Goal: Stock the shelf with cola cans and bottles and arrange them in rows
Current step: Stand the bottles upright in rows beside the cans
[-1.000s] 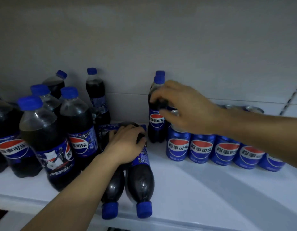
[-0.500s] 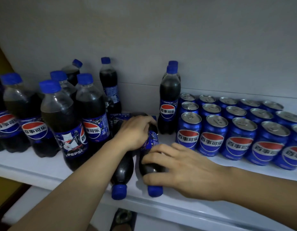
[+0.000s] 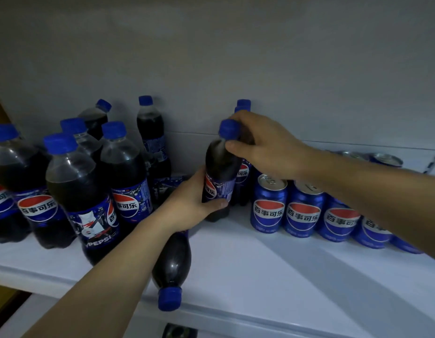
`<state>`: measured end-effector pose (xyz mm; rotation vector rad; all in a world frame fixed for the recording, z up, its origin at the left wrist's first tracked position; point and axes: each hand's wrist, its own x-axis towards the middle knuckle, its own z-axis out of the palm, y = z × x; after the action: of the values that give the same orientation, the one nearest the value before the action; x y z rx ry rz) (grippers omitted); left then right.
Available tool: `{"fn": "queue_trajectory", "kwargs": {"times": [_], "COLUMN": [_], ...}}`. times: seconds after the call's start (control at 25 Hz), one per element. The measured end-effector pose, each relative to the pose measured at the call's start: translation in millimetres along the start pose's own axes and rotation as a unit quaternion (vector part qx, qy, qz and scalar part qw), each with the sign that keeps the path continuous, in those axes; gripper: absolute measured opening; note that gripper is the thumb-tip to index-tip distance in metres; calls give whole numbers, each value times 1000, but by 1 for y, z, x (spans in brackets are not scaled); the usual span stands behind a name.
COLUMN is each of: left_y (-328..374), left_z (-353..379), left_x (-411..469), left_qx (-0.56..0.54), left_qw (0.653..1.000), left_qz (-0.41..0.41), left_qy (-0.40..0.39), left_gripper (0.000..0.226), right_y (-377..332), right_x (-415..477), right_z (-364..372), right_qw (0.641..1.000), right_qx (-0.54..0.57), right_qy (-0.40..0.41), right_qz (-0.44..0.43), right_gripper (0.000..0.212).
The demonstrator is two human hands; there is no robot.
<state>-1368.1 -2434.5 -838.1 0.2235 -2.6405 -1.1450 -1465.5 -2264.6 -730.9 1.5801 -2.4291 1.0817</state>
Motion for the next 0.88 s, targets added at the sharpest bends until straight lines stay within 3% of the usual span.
{"fn": "queue_trajectory", "kwargs": {"times": [0.12, 0.4, 0.88], "left_y": [2, 6, 25], "left_z": [0, -1, 29], "left_x": [-2, -5, -2], "left_qx": [17, 15, 12], "left_qw": [1000, 999, 996], "left_qz": [-11, -28, -51], "left_qy": [-14, -15, 67], "left_gripper": [76, 84, 66], "right_y": [-7, -9, 2], "right_x": [25, 35, 27], "right_z": [0, -3, -21], "right_qw": [1000, 999, 999], "right_qx": [-12, 1, 13], "right_qy": [-18, 40, 4], "right_qz": [-2, -29, -30], "right_gripper": [42, 38, 43]}}
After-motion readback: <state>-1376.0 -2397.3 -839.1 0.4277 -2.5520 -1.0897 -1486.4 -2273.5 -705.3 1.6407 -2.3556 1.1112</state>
